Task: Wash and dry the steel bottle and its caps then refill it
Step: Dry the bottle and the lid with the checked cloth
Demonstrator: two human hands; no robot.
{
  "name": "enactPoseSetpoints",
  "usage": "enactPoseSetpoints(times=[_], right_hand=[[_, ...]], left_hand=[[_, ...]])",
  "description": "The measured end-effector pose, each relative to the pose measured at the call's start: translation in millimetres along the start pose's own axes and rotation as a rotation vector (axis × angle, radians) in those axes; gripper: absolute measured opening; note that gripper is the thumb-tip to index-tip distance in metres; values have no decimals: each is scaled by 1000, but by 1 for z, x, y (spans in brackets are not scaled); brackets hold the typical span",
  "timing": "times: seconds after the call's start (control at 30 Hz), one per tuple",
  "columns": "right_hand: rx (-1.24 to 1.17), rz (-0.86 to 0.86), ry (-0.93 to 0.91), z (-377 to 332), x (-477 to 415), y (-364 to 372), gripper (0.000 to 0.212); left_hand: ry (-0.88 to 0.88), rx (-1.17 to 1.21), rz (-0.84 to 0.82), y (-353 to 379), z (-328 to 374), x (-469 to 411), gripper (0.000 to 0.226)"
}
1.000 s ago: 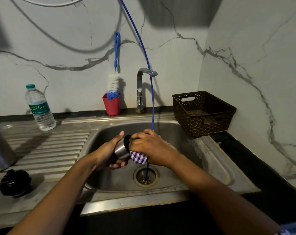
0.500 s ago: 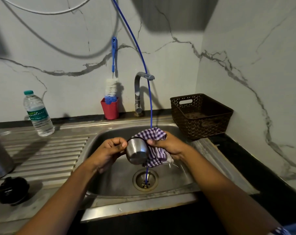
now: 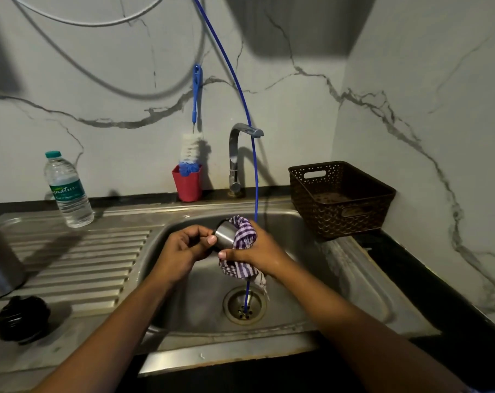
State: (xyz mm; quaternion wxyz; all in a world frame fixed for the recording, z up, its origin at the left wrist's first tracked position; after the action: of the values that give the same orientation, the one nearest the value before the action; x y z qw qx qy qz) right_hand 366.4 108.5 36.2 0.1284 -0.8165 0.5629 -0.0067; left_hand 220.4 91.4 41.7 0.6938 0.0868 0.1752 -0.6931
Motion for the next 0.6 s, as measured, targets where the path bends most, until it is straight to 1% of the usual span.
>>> enactPoseSetpoints(times=[0.03, 0.07, 0.13, 0.17, 0.2, 0.23, 0.27, 0.3, 0.33, 0.37, 0.4, 0.43, 0.47, 0.5, 0.53, 0.6], right_hand=[[97, 6, -27, 0, 1, -2, 82], [298, 38, -121, -6, 3, -2, 85], [761, 109, -375, -25, 11, 11, 90], [928, 168, -513, -35, 18, 20, 91], [1017, 216, -601, -40, 22, 28, 91], [1043, 236, -612, -43, 23, 31, 90], [964, 228, -541, -39, 18, 28, 90], [797, 203, -407, -32, 12, 19, 90], [487, 108, -203, -18, 5, 11, 87], [80, -10, -24, -5, 4, 11, 80], [-266, -92, 78, 6, 3, 12, 69], [-461, -119, 116, 10, 3, 12, 55], [-482, -104, 106, 9, 3, 6, 49], [-409, -70, 73, 7, 4, 1, 50], [-276, -24, 27, 5, 4, -4, 57], [26, 59, -73, -9, 8, -11, 71]], left_hand=[[4, -11, -11, 2, -2, 0, 9], [-6, -14, -15, 4, -1, 0, 8], [-40, -14, 0, 5, -4, 1, 10], [-49, -6, 5, 5, -7, 1, 11], [-55, 8, 8, 4, -7, 1, 12], [-54, 16, 3, 3, -8, 2, 11], [-47, 34, -9, 2, -7, 3, 8], [-27, 32, -19, 0, -7, 4, 12], [-9, 29, -37, 1, -4, 5, 20], [1, 18, -36, 1, -2, 6, 20], [17, 40, -39, 3, 2, 5, 9], [42, 26, -40, 4, 4, 5, 7], [63, 21, -41, 5, 8, 4, 14], [56, 4, -53, 6, 8, 4, 12], [52, 9, -75, 8, 11, 6, 1], [35, 24, -90, 6, 7, 5, 28]])
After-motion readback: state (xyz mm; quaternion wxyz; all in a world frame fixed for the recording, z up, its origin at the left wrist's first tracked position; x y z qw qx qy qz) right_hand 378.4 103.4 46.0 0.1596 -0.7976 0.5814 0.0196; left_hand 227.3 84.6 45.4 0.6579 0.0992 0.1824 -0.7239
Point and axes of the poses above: each hand's wrist, its own x-axis away from the middle knuckle, its own y-axis out of the palm, z = x × y, the point moved 9 cm from there along -x, towards the middle knuckle, and after that the axes turned 5 degrees about -x, right-handed, at the moved point
